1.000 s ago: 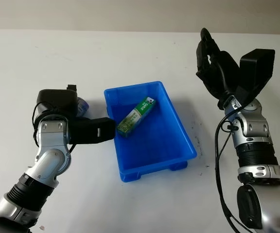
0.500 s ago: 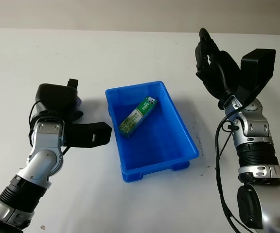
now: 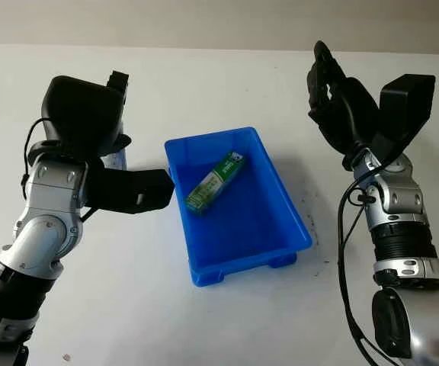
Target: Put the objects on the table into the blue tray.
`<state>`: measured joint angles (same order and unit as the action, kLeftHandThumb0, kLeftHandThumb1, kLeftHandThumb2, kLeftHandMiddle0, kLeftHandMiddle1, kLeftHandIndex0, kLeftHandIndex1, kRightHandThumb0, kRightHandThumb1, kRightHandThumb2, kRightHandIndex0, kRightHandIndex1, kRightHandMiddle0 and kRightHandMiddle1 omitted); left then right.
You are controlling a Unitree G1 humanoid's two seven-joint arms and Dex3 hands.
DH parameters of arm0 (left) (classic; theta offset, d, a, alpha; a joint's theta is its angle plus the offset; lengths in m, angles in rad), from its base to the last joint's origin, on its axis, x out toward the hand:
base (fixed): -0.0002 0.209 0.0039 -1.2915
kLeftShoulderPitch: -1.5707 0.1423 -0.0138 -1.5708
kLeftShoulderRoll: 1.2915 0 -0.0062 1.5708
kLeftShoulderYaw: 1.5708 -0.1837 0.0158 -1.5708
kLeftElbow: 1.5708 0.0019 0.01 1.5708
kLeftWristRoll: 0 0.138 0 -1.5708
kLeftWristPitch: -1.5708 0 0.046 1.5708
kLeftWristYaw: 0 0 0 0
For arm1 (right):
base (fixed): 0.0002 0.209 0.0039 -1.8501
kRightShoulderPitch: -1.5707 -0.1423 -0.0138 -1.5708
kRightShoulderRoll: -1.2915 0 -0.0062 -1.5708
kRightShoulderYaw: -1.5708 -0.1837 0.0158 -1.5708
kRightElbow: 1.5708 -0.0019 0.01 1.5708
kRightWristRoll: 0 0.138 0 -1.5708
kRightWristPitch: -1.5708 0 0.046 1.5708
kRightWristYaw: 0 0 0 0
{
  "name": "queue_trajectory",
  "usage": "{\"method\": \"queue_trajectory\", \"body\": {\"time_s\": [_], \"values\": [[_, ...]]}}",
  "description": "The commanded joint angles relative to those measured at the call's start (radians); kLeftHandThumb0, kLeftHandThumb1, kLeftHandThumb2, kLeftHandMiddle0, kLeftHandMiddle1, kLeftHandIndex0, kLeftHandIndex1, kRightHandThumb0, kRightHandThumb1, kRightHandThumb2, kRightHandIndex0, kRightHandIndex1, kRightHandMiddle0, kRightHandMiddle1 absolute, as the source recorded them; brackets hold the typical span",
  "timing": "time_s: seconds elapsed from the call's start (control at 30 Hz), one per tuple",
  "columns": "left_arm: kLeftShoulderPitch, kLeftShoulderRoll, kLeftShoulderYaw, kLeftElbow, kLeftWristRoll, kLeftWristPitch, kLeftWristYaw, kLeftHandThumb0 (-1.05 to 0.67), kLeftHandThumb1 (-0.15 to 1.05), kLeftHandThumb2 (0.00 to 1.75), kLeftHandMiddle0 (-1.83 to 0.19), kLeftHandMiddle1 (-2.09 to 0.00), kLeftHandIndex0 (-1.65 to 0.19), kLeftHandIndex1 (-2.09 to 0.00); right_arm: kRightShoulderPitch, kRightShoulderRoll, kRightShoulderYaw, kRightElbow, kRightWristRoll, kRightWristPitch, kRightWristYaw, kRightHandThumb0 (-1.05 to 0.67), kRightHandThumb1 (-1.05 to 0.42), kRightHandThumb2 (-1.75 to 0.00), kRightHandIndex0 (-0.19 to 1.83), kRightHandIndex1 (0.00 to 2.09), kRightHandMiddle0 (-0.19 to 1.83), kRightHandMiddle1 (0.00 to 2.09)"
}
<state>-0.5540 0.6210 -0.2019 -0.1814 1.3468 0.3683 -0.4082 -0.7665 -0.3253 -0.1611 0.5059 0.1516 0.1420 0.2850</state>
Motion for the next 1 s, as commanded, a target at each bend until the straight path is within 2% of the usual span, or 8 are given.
{"method": "queue_trajectory", "body": {"time_s": [0.0, 0.23, 0.3, 0.33, 0.37, 0.47, 0.83, 0.97], "values": [[-0.031, 0.000, 0.021, -0.030, -0.011, -0.008, 0.000, -0.48, 1.05, 0.32, -0.82, -2.09, -0.27, -2.09, -0.018, 0.001, -0.006, 0.008, 0.006, -0.012, 0.002, -0.66, -1.05, -0.73, -0.19, 0.00, -0.19, 0.00], [-0.050, 0.006, 0.058, -0.090, -0.075, -0.071, 0.031, -0.50, 1.05, 0.35, -0.85, -2.09, -0.13, -2.03, -0.026, 0.004, -0.003, 0.035, 0.007, -0.028, 0.009, -0.66, -1.05, -0.73, -0.19, 0.00, -0.19, 0.00], [-0.054, 0.012, 0.071, -0.099, -0.103, -0.102, 0.064, -0.48, 1.05, 0.34, -0.67, -2.09, -0.23, -1.00, -0.027, 0.002, -0.001, 0.039, 0.005, -0.029, 0.009, -0.66, -1.05, -0.73, -0.19, 0.00, -0.19, 0.00], [-0.062, 0.015, 0.073, -0.097, -0.104, -0.111, 0.074, -0.47, 1.05, 0.34, -0.66, -2.09, -0.34, -0.86, -0.029, 0.003, 0.000, 0.041, 0.003, -0.031, 0.008, -0.66, -1.05, -0.74, -0.19, 0.00, -0.19, 0.00], [-0.076, 0.011, 0.073, -0.092, -0.098, -0.110, 0.078, -0.48, 1.05, 0.34, -0.70, -2.09, -0.19, -1.57, -0.030, 0.004, 0.000, 0.042, 0.003, -0.031, 0.008, -0.66, -1.05, -0.74, -0.19, 0.00, -0.19, 0.00], [-0.128, -0.018, 0.072, -0.078, -0.093, -0.092, 0.084, -0.48, 1.05, 0.34, -0.84, -2.09, -0.24, -2.04, -0.029, 0.007, -0.002, 0.041, 0.006, -0.035, 0.007, -0.66, -1.05, -0.74, -0.19, 0.00, -0.19, 0.00], [-0.278, -0.015, 0.052, 0.025, -0.089, -0.111, 0.077, -0.56, 1.05, 0.40, -1.00, -2.09, -0.37, -2.09, -0.010, 0.015, -0.001, 0.015, 0.006, -0.032, -0.007, -0.64, -1.05, -0.75, -0.19, 0.00, -0.19, 0.00], [-0.257, -0.015, 0.096, 0.015, -0.143, -0.094, 0.069, -0.58, 1.05, 0.27, -0.72, -2.09, -0.34, -1.45, 0.001, 0.015, 0.001, 0.009, 0.005, -0.028, -0.009, -0.63, -1.05, -0.75, -0.19, 0.00, -0.19, 0.00]]}}
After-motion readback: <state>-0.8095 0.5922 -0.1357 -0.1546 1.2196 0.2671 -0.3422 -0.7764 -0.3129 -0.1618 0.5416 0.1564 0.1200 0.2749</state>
